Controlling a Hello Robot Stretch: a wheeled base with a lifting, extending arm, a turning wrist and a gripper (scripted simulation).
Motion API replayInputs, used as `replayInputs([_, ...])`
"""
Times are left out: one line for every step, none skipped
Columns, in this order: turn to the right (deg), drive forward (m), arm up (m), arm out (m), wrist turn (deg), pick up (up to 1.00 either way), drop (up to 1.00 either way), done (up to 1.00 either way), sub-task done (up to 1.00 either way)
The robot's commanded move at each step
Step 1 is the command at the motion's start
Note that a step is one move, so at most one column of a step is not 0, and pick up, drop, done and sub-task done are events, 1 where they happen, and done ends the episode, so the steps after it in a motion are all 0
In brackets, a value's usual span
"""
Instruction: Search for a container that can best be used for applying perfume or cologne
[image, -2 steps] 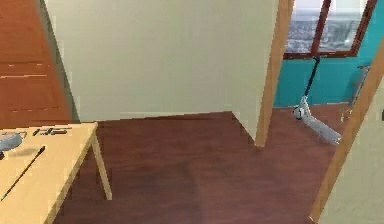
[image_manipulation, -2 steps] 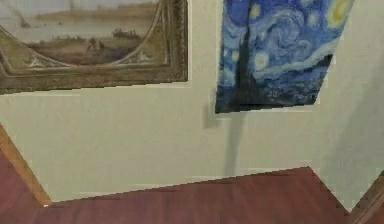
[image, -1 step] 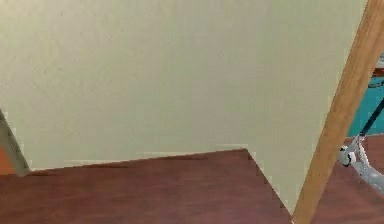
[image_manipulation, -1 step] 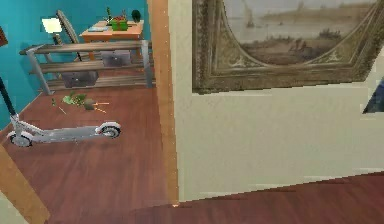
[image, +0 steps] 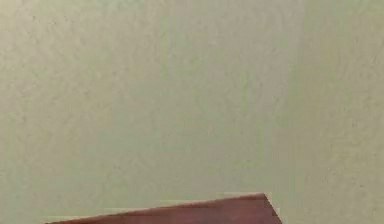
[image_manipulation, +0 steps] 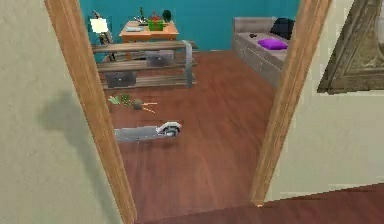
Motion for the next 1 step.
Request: replayInputs([-45.0, 0.0, 0.0, 0.0, 0.0, 0.0, 0.0, 0.0, 0.0])
